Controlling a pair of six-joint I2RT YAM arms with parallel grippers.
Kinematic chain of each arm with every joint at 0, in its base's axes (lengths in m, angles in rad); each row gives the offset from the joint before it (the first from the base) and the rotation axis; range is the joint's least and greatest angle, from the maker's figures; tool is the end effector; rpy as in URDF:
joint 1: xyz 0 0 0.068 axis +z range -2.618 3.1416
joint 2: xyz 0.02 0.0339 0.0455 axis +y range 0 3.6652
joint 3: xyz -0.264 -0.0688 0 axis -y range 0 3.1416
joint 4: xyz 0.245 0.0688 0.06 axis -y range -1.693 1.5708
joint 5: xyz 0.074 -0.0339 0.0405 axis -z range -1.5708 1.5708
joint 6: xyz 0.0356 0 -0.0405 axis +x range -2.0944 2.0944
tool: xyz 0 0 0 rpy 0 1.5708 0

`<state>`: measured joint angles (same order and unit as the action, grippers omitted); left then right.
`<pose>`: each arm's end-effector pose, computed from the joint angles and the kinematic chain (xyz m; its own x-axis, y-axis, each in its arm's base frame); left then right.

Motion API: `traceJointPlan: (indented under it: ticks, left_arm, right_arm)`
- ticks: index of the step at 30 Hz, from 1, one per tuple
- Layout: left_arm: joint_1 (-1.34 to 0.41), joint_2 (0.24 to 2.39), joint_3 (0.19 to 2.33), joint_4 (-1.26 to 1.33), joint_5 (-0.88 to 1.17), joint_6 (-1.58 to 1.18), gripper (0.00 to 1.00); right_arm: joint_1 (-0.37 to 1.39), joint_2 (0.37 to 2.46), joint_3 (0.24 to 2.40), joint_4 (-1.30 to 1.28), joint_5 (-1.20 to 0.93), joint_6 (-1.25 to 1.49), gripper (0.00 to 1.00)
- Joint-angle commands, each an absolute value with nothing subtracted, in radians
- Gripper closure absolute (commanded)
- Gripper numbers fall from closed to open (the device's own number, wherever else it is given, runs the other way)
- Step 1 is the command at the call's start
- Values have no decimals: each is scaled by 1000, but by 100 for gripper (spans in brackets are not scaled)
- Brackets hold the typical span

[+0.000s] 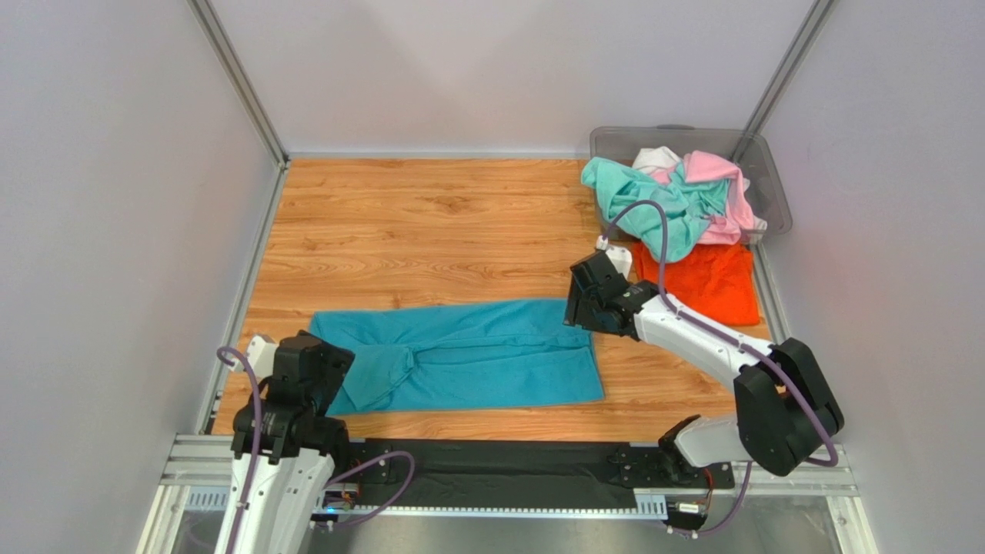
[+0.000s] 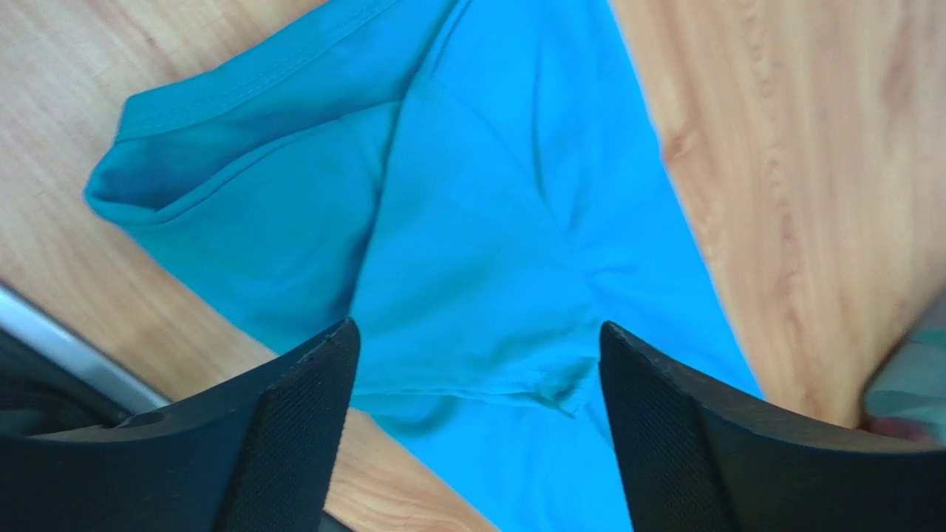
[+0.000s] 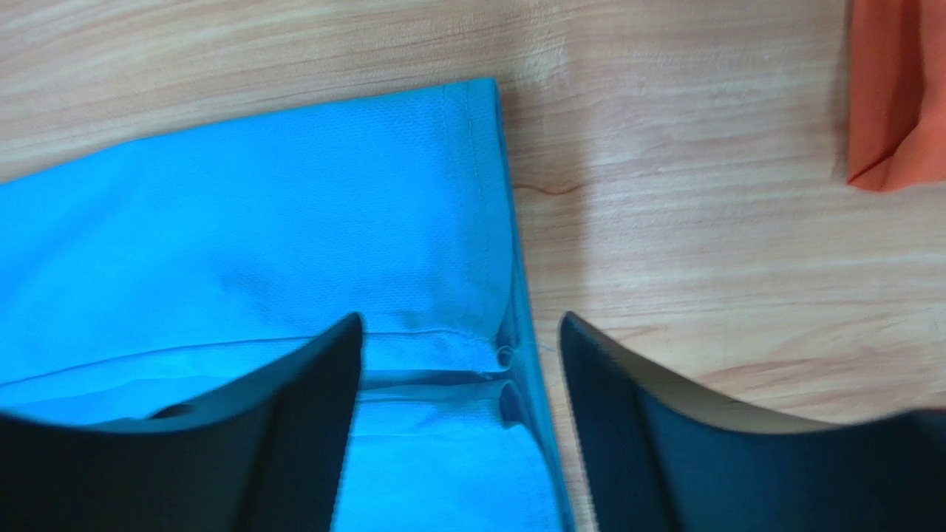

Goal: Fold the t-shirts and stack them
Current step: Fold the tshirt

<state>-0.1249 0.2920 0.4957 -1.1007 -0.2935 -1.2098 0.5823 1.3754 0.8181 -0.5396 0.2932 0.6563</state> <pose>0.0632 0.0024 0.2134 -0.2179 -0.8752 -0.4319 -0.7465 0.4345 -0.5039 0.2209 0.1331 0.1976 -0.8428 0.1445 -0.5185 0.1236 0.9895 0.0747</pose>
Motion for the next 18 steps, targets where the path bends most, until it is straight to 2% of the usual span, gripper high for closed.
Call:
traceJointPlan:
  ticks: [1,2,3,4,7,9,14,18]
  left_arm:
    - [-129,239,517,-1134,-313,-1227,12]
    - [-129,238,535,-1141,-314,-1223,7]
    - [-129,236,544,-1140,-314,-1213,1]
    - [-129,239,557,-1131,-311,-1197,0]
    - [-129,282,566,-1056,-249,-1115,0]
    - [-129,330,552,-949,-138,-1047,0]
    - [-129,644,522,-735,96,-976,0]
    - [-129,876,534,-641,141,-913,0]
  right_arm:
    - [588,1330,824,-522,298,689,27]
    - [588,1325,824,-525,293,686,23]
    - [588,1313,827,-526,282,683,8]
    - [592,1309,830,-526,272,677,0]
    - [613,1293,848,-515,236,646,0]
    - [626,1298,859,-485,191,615,0]
    - [653,1374,883,-388,38,583,0]
    - [675,1509,917,-370,34,572,0]
